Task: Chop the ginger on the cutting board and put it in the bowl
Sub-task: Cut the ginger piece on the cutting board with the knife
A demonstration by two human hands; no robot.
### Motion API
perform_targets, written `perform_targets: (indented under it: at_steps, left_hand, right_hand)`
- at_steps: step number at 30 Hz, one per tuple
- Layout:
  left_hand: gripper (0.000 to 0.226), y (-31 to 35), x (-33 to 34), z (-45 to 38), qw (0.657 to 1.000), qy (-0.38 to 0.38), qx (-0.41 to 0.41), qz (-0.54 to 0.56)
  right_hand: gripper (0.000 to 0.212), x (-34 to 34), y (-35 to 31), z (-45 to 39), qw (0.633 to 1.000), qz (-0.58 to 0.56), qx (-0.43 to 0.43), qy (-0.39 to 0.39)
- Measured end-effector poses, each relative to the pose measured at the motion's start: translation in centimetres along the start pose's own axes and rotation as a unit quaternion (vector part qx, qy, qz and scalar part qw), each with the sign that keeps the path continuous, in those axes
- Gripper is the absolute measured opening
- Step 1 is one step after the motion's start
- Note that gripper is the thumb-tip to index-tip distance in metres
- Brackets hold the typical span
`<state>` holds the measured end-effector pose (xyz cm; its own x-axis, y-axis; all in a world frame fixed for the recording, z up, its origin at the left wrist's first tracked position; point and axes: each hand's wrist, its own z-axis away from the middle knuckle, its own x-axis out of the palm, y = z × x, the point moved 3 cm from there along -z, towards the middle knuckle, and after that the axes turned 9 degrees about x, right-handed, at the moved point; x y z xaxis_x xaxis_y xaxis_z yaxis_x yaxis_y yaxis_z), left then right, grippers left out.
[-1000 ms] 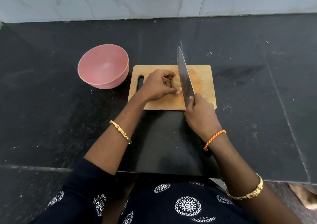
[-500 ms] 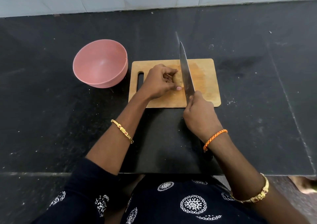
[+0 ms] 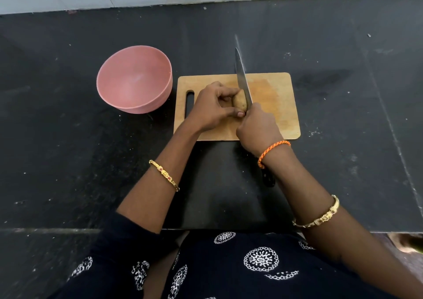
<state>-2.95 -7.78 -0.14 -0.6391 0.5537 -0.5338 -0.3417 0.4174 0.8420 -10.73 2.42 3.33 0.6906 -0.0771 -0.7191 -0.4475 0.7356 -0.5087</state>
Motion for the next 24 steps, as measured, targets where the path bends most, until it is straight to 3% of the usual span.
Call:
perform_targets:
  at_steps: [17, 24]
  left_hand:
    - [0.065, 0.6, 0.5, 0.0, 0.998, -0.054, -0.026, -0.037]
    - [0.061, 0.8, 0.1, -0.4, 0.996, -0.044, -0.058, -0.051]
  right_hand:
    - [0.007, -0.1, 3.6, 4.4, 0.993, 0.119, 0.025, -0.010]
    - [0.014, -0.6, 5.3, 5.4, 0.992, 0.122, 0.028, -0.029]
